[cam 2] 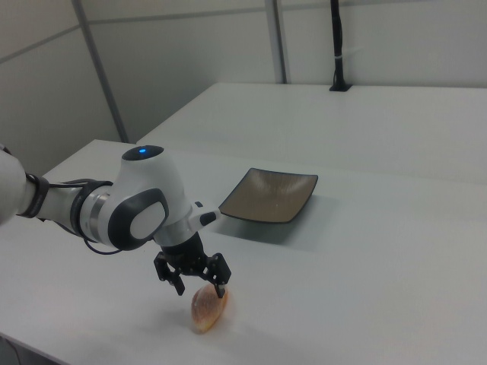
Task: Bread is placed on a ceramic plate
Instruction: 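Lower the open gripper over the bread roll and close on it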
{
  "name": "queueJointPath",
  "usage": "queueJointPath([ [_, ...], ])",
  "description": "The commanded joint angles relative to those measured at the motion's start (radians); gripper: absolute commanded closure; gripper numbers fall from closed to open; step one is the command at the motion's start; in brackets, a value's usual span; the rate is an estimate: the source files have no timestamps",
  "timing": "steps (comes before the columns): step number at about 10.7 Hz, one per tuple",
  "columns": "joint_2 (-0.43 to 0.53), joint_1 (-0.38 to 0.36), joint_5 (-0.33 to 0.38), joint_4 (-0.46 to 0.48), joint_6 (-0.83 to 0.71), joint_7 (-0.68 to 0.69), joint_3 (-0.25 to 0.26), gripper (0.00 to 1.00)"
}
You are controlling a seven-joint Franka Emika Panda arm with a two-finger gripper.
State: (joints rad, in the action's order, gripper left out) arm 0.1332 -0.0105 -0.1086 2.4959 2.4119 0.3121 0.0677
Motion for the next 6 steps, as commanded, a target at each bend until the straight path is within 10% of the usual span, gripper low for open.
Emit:
queueJointPath([
  [1, -0.032, 0.018, -0.022, 0.017, 0.078, 0.018, -0.009, 0.0],
  [6, -0.067, 0.018, -0.022, 0.017, 0.108, 0.018, -0.009, 0.0],
])
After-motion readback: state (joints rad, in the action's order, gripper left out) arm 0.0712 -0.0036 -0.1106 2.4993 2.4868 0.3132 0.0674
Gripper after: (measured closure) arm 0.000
